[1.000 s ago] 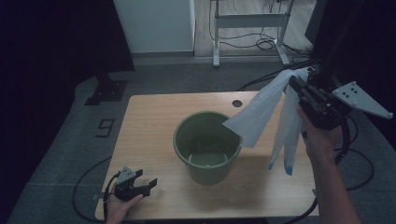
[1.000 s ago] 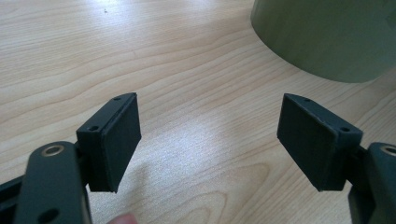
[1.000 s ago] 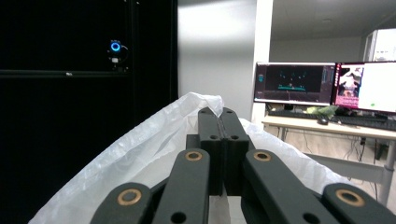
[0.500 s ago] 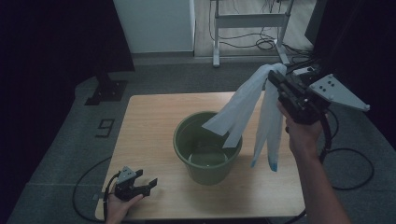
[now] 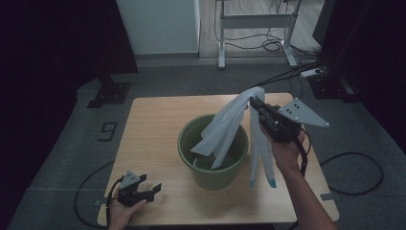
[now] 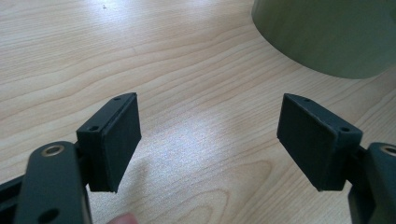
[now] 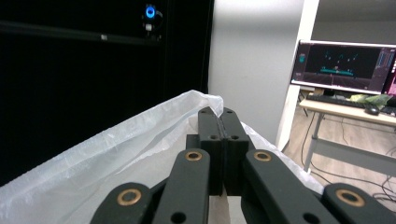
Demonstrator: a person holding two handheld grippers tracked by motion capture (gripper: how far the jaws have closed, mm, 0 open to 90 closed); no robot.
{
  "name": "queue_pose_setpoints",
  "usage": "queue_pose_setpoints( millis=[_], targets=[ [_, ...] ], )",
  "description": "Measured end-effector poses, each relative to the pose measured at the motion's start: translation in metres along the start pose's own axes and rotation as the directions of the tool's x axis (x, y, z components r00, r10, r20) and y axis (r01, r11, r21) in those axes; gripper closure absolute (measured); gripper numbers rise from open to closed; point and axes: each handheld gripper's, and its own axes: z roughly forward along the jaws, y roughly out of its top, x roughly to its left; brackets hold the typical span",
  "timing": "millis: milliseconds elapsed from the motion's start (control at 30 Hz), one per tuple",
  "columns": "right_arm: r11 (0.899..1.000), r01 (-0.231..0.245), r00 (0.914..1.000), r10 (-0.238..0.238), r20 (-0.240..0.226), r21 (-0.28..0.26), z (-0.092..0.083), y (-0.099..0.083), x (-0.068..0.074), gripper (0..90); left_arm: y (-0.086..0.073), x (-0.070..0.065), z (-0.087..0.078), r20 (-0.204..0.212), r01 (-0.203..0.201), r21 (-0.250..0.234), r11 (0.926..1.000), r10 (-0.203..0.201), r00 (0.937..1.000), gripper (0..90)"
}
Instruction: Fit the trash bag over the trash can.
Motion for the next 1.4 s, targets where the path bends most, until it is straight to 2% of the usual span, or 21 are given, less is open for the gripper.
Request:
queue_pose_setpoints(
  millis=[67,200,267,400,467,600,700,733,900,967,1067,1100,1133,1267,1400],
  targets=[
    [1.0,-0.004,0.9999,0.004,-0.012,0.021,0.005,-0.013,0.005,89.0,0.0,0.0,-0.001,0.0,0.002,-0.004,1.0,-0.002,1.0,21.4],
    [0.999,-0.004,0.9997,0.005,-0.023,0.042,0.009,-0.024,0.01,88.9,0.005,-0.001,-0.005,0.02,0.026,-0.002,0.9997,-0.026,0.9995,21.4],
    [0.999,0.0,0.9994,0.001,-0.033,0.054,0.011,-0.031,0.016,89.0,0.008,-0.002,-0.008,0.033,0.038,-0.023,0.999,-0.038,0.9988,21.5],
    [0.996,0.018,0.998,-0.013,-0.061,0.083,0.014,-0.046,0.027,88.9,0.012,-0.006,-0.013,0.032,0.033,-0.057,0.9978,-0.032,0.999,21.6],
    [0.996,0.011,0.9968,-0.004,-0.079,0.093,0.015,-0.053,0.031,88.9,0.014,-0.008,-0.015,0.034,0.03,-0.066,0.9974,-0.027,0.999,21.7],
    [0.994,0.025,0.9914,-0.011,-0.13,0.108,0.013,-0.063,0.047,88.9,0.017,-0.011,-0.018,0.038,0.023,-0.084,0.9962,-0.019,0.9991,22.0],
    [0.995,0.035,0.9866,-0.02,-0.162,0.093,0.005,-0.064,0.057,88.9,0.018,-0.012,-0.019,0.038,0.018,-0.09,0.9958,-0.014,0.9992,22.0],
    [0.997,0.033,0.9837,-0.019,-0.179,0.074,-0.002,-0.061,0.062,88.9,0.019,-0.012,-0.019,0.04,0.018,-0.092,0.9956,-0.014,0.9991,22.1],
    [0.999,0.037,0.9803,-0.03,-0.195,0.032,-0.016,-0.051,0.07,88.9,0.017,-0.011,-0.018,0.04,0.022,-0.089,0.9958,-0.018,0.9991,22.3],
    [0.997,0.071,0.9797,-0.065,-0.189,0.022,-0.021,-0.046,0.074,88.9,0.017,-0.01,-0.018,0.039,0.024,-0.088,0.9958,-0.021,0.999,22.4],
    [0.995,0.085,0.9769,-0.072,-0.201,0.058,-0.017,-0.05,0.076,88.8,0.017,-0.011,-0.018,0.04,0.021,-0.09,0.9957,-0.018,0.9991,22.4],
    [0.991,0.092,0.9772,-0.072,-0.2,0.094,-0.011,-0.058,0.075,88.8,0.018,-0.012,-0.018,0.039,0.016,-0.093,0.9956,-0.013,0.9992,22.4],
    [0.991,0.092,0.9772,-0.072,-0.2,0.094,-0.011,-0.058,0.075,88.8,0.018,-0.012,-0.018,0.039,0.016,-0.093,0.9956,-0.013,0.9992,22.4],
    [0.988,0.062,0.9803,-0.033,-0.195,0.145,0.0,-0.079,0.071,88.8,0.02,-0.014,-0.02,0.042,0.012,-0.104,0.9945,-0.008,0.9991,22.6],
    [0.983,0.033,0.9793,0.004,-0.202,0.179,0.003,-0.094,0.069,88.7,0.025,-0.021,-0.022,0.047,0.0,-0.127,0.9919,0.006,0.9989,22.9]
  ],
)
